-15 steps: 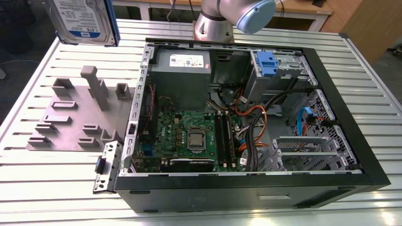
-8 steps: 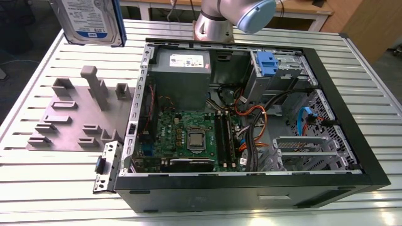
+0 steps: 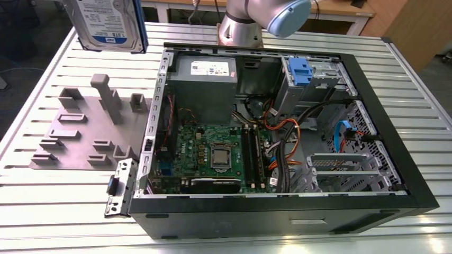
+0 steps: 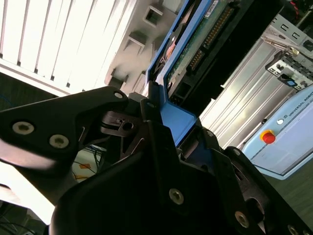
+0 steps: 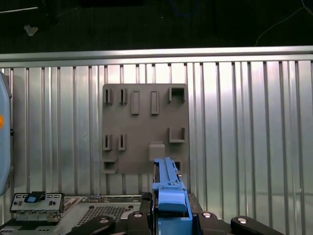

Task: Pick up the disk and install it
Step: 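Pick up the disk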

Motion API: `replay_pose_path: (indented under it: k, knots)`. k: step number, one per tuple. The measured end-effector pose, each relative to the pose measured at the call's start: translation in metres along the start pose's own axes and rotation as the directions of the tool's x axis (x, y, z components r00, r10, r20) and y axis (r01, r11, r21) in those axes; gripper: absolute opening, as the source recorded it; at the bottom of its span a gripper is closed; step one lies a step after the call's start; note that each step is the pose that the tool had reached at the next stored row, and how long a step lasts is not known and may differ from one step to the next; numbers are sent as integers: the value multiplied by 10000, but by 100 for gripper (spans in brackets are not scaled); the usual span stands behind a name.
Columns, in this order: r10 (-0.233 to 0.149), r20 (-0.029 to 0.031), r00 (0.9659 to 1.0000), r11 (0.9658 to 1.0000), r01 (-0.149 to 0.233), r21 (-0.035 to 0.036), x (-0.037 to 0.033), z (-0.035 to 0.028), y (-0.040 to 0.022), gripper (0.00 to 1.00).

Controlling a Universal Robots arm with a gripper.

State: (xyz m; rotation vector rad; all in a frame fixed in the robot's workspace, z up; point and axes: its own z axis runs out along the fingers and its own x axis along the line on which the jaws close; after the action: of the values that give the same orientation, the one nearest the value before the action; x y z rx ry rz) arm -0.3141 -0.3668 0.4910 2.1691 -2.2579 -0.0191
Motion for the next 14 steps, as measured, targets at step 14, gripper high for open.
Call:
replay_pose_path:
  k: [14]
  knots:
    - [0,-6,10000,10000,0,-4,88,10,-290,37]
